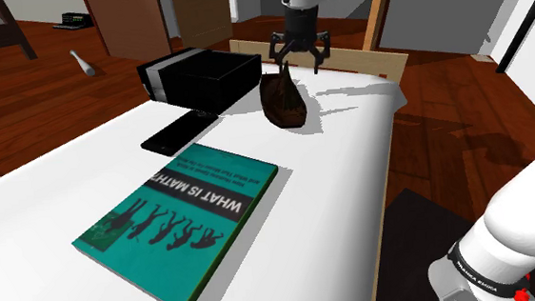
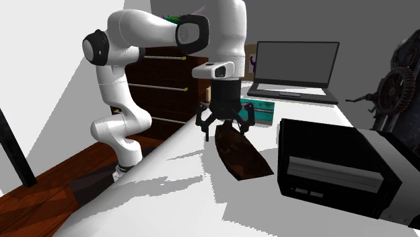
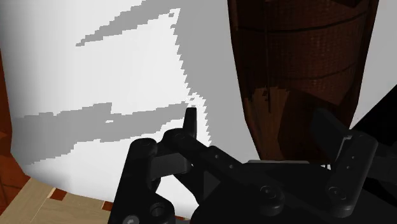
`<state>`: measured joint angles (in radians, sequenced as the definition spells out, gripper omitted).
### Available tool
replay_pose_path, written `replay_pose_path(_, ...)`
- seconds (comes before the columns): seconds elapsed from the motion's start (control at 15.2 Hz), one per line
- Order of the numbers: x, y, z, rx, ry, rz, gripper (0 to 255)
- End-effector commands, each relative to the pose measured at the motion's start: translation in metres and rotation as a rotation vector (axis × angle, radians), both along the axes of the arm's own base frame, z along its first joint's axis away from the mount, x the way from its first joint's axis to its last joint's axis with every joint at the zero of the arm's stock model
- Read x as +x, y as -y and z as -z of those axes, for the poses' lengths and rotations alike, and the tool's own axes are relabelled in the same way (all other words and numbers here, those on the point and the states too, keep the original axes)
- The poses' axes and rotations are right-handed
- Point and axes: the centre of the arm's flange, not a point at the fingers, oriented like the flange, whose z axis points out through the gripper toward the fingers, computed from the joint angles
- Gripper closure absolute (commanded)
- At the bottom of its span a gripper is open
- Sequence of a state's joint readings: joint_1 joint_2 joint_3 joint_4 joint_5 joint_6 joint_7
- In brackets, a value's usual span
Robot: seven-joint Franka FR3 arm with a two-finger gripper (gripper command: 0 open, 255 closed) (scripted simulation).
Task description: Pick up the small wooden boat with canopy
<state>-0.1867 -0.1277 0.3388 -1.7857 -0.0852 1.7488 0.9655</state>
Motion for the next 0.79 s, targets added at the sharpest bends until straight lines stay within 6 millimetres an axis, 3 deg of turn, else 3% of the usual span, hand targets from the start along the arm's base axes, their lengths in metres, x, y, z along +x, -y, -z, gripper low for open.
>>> replay_pose_path(0.0,0.003,0.0,0.006,-0.001,0.004,0.014,0)
replay_pose_path(0.33,0.003,0.0,0.036,-0.001,0.004,0.014,0)
replay_pose_path(0.46,0.003,0.0,0.036,-0.002,0.004,0.014,0)
replay_pose_path(0.53,0.003,-0.001,0.037,-0.002,0.004,0.014,255)
replay_pose_path(0.73,0.004,-0.002,0.035,-0.002,0.004,0.014,255)
